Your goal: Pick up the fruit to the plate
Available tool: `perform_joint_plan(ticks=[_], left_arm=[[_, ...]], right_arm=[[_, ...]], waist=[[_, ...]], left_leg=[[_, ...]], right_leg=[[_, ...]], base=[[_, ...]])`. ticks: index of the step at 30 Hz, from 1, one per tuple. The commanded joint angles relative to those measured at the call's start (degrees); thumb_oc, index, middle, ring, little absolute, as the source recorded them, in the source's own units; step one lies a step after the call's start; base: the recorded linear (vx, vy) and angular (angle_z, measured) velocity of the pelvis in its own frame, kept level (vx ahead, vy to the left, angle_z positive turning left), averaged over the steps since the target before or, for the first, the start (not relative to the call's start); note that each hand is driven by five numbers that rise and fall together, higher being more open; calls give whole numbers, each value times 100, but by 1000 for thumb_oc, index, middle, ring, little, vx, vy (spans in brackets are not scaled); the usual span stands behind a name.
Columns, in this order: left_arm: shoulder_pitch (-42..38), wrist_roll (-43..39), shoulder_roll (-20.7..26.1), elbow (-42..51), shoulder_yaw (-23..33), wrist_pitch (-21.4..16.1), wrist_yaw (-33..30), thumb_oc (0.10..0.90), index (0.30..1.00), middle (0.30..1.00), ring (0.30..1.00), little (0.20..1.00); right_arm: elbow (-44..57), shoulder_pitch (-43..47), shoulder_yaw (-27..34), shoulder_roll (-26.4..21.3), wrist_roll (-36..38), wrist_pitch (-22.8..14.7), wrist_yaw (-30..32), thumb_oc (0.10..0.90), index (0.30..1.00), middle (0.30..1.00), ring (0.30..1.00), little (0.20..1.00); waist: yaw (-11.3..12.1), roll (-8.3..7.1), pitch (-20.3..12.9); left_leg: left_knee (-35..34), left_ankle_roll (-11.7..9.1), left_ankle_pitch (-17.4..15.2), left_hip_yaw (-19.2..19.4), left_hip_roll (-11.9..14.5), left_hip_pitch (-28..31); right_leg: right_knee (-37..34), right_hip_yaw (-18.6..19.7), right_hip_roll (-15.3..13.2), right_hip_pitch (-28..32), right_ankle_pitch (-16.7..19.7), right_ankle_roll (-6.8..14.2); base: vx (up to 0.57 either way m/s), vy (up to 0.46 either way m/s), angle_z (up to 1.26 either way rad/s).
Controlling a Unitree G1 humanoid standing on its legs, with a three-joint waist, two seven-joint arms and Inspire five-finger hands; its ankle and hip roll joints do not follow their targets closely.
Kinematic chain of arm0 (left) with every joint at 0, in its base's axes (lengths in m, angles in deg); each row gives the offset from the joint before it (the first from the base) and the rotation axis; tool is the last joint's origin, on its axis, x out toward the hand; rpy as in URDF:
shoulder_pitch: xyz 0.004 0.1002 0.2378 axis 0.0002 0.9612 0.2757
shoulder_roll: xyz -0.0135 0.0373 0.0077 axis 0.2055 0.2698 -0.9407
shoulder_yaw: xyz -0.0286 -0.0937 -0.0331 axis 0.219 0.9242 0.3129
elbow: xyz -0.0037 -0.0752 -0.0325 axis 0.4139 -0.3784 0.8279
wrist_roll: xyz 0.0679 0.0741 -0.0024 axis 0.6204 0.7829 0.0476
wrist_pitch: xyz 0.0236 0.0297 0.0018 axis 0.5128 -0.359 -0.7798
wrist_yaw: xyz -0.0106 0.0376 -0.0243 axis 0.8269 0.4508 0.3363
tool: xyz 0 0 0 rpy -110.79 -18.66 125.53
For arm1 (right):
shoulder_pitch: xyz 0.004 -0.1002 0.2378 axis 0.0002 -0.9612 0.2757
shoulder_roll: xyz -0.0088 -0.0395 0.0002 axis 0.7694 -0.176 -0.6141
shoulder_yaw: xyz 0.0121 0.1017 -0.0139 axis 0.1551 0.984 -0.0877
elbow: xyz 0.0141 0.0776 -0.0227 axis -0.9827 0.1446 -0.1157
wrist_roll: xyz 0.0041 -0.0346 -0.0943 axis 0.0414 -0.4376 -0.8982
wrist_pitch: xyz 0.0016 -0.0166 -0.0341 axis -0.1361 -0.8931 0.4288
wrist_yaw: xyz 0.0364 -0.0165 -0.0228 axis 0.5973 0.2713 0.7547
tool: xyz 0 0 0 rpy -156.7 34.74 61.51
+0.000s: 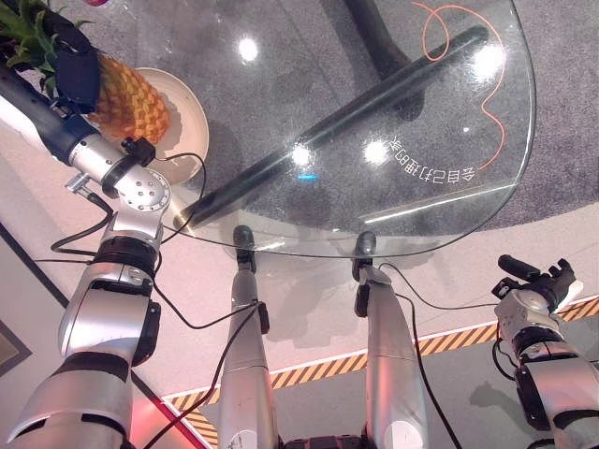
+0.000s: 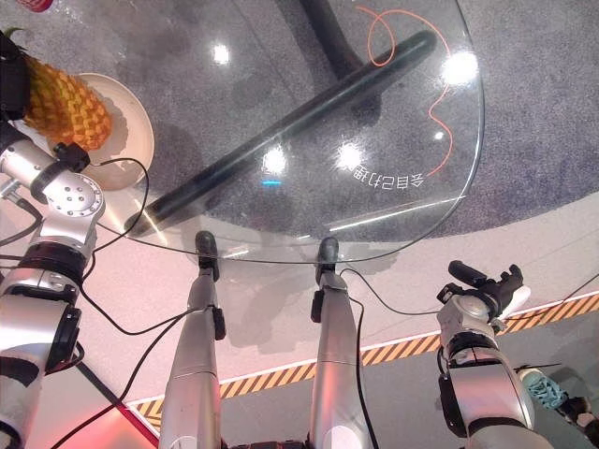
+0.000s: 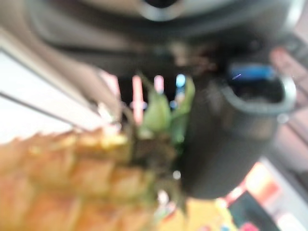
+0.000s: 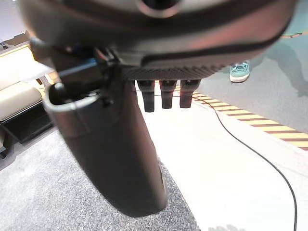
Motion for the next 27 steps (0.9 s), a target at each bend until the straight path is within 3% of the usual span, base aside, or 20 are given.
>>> perform_joint_plan(ticks=[1,23,25,26,27], left_arm=[[-739,202,808,-47,129,-417,-376,100,300,300,300,200],[-1008,155,862,-391,53,-510,-250,100,300,300,300,200],[-1016,136,865,-395,40,-498,-213,166,356,356,356,266],[-1000,122,866,-393,38,-509,-184,347,512,512,512,447],[-983,100,866,-394,31,-526,-165,361,524,524,524,461]], right_arm=[[-332,-92,-82,-21,96,-205,213,800,900,900,900,900],[-351,47,-204,108,194,-295,173,800,900,900,900,900],[-357,61,-214,114,190,-295,172,800,900,900,900,900],[-367,53,-211,107,187,-299,158,800,900,900,900,900],[-374,46,-209,100,186,-306,149,800,900,900,900,900]], waist=[[111,-396,-135],[85,-509,-135],[88,-503,-135],[94,-500,-135],[98,-493,-135]], left_leg=[[1038,295,-1082,322,-277,-45],[1044,295,-1103,233,-272,-190],[1057,292,-1105,244,-263,-201],[1064,289,-1104,248,-261,-203],[1066,287,-1102,248,-261,-202]], right_leg=[[-1127,-209,635,545,514,-323],[-1232,-146,694,448,603,-279],[-1210,-156,690,438,592,-282],[-1201,-166,681,438,590,-281],[-1196,-170,677,440,586,-283]], base=[[0,0,0],[0,0,0],[0,0,0],[0,0,0],[0,0,0]])
